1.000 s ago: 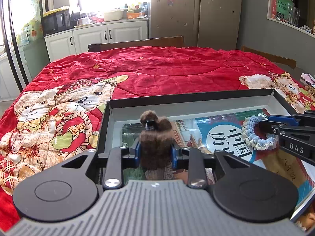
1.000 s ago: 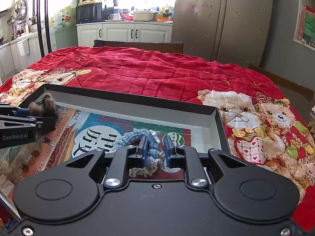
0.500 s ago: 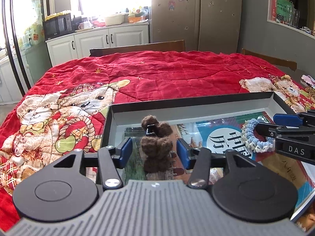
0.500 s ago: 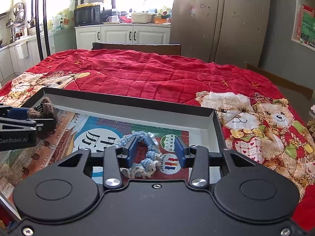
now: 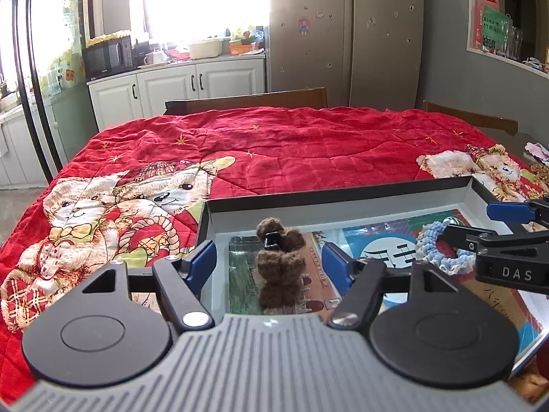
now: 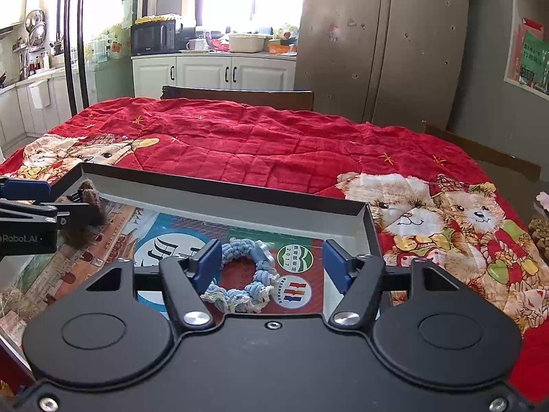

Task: Organize objects
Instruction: 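Open both grippers to drop the scrunchies into the box, then withdraw both grippers from the box back toward the remaining scrunchies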

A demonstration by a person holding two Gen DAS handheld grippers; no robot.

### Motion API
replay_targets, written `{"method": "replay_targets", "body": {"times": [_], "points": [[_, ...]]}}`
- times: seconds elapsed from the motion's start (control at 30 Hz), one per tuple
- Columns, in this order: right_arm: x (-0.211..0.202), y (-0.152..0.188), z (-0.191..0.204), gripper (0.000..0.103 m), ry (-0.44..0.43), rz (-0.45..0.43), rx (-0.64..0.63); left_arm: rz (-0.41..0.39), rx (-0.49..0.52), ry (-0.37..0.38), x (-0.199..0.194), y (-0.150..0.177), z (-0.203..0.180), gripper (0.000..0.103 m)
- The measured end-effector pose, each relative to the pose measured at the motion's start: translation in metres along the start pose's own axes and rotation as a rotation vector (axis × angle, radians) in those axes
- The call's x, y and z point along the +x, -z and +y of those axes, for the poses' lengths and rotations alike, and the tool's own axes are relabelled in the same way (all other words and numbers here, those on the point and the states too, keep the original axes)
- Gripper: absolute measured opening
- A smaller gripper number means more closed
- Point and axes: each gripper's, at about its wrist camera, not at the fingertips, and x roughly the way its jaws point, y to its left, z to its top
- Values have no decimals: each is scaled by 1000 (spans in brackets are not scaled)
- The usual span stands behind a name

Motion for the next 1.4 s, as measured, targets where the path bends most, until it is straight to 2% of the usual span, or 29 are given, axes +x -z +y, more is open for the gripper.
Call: {"method": "replay_targets", "body": {"times": [0.4, 1.07, 1.4], "points": [[-27, -3, 3, 71, -34, -33, -17, -36, 16, -15, -23, -1, -2, 86], [-83, 3, 13, 73, -78, -88, -59, -93, 48, -3, -70, 5, -7, 90], [-105, 13, 10, 73, -97, -84, -62, -108, 60, 5, -91, 14, -7, 92]]}}
